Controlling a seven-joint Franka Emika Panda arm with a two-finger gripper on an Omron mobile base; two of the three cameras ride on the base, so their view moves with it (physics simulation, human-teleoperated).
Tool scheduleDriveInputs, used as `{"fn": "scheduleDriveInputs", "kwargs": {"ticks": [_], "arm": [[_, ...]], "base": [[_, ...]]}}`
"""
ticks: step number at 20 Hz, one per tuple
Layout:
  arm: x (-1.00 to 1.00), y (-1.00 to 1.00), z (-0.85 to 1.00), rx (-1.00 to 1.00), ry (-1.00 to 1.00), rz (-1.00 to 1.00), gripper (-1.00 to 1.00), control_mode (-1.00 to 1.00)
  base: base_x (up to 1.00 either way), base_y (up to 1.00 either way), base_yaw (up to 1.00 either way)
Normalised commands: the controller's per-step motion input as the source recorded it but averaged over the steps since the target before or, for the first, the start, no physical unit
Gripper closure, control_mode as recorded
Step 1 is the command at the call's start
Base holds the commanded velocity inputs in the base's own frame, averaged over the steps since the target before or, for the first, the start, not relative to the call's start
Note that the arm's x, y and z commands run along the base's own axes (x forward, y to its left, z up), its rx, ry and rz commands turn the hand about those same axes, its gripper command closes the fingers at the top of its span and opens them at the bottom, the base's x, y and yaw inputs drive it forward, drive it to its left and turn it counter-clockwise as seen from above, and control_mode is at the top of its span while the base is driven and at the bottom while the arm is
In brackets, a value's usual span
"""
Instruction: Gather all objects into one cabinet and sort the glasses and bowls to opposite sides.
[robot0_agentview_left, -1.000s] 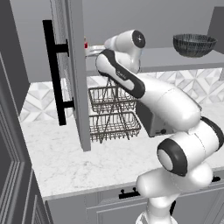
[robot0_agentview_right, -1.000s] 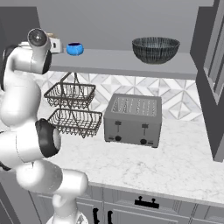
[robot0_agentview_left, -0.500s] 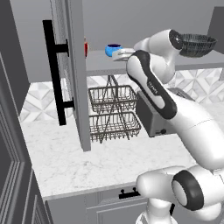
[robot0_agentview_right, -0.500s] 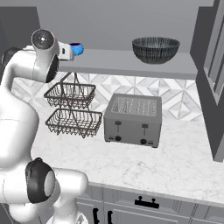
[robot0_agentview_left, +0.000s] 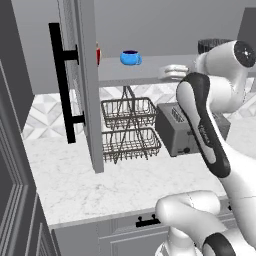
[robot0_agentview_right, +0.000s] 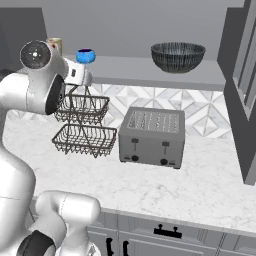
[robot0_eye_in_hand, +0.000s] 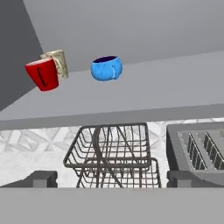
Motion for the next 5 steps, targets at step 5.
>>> {"fn": "scheduleDriveInputs", "kwargs": {"ticks": [5], "arm": [[-1.0, -0.17, 0.16, -0.01, 0.12, -0.23, -1.0, -1.0]], "base": [[0.0, 0.0, 0.0]]}}
